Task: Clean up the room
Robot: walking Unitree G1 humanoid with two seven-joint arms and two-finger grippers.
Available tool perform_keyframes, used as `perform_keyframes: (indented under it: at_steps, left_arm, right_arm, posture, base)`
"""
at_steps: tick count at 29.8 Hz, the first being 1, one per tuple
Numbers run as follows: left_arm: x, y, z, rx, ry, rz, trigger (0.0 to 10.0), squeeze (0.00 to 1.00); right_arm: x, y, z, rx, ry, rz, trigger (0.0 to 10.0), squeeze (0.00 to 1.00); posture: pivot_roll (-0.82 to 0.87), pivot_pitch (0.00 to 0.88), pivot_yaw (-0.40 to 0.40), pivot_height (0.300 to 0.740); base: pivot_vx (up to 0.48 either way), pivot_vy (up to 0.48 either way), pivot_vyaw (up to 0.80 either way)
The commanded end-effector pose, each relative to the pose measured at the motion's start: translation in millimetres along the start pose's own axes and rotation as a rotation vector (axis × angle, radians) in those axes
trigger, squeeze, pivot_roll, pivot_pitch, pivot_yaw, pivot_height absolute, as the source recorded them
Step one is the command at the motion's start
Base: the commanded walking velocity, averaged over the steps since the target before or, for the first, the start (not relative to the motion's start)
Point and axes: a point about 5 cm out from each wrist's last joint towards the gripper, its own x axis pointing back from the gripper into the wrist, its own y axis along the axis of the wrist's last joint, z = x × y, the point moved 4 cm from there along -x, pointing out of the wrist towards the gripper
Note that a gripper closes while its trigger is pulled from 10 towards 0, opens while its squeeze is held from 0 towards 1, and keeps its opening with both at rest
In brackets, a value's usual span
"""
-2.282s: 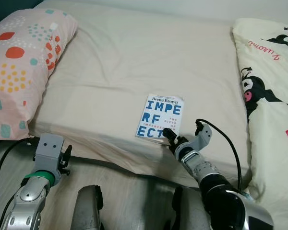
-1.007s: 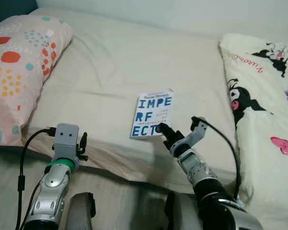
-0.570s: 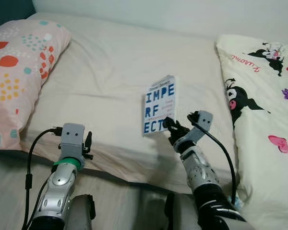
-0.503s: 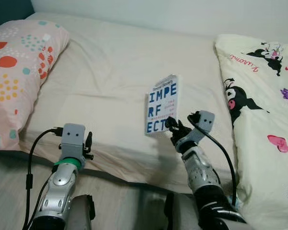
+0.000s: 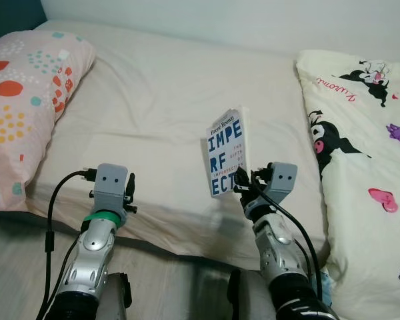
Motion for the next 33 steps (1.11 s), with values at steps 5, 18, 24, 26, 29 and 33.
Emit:
perform_keyframes:
  at_steps: [5,18,24,26,29,33]
  left_arm:
    - [3.9,-6,-1.2,-0.022,-0.005,0.007,10.0,0.00]
    - [7.9,-8,0.0,-0.050,-0.011,0.003,10.0,0.00]
    - [8.8,-9,2.1,-0.053,-0.010,0.004,10.0,0.00]
    - [7.6,-9,1.8,-0.055,-0.009,0.005,10.0,0.00]
    - [7.2,-9,1.6,-0.055,-0.009,0.005,10.0,0.00]
    - [8.3,-10,1.8,-0.054,-0.005,0.007,10.0,0.00]
  right_arm:
    - [0.2,3,2.8,-0.008,-0.011,-0.023,10.0,0.00]
    - [6.4,-10,-1.2,-0.014,-0.044,0.016,10.0,0.00]
    - [6.2,-11,-0.1,-0.017,-0.049,0.016,10.0,0.00]
    - [5.4,-10,-1.6,-0.019,-0.058,0.019,10.0,0.00]
    - [5.2,-10,-2.3,-0.019,-0.061,0.021,10.0,0.00]
    - [5.7,-12,-4.5,-0.033,-0.076,0.031,10.0,0.00]
  posture:
    - [0.08,0.000,-0.002,0.621]
    - [0.09,0.000,-0.003,0.671]
    - [0.09,0.000,0.000,0.686]
    - [0.09,0.000,-0.004,0.696]
    - [0.09,0.000,-0.004,0.701]
    - [0.09,0.000,-0.001,0.721]
  base:
    - [0.000,0.000,0.00]
    - [0.000,0.000,0.00]
    - [0.000,0.000,0.00]
    - [0.000,0.000,0.00]
    - [0.000,0.000,0.00]
    - [0.000,0.000,0.00]
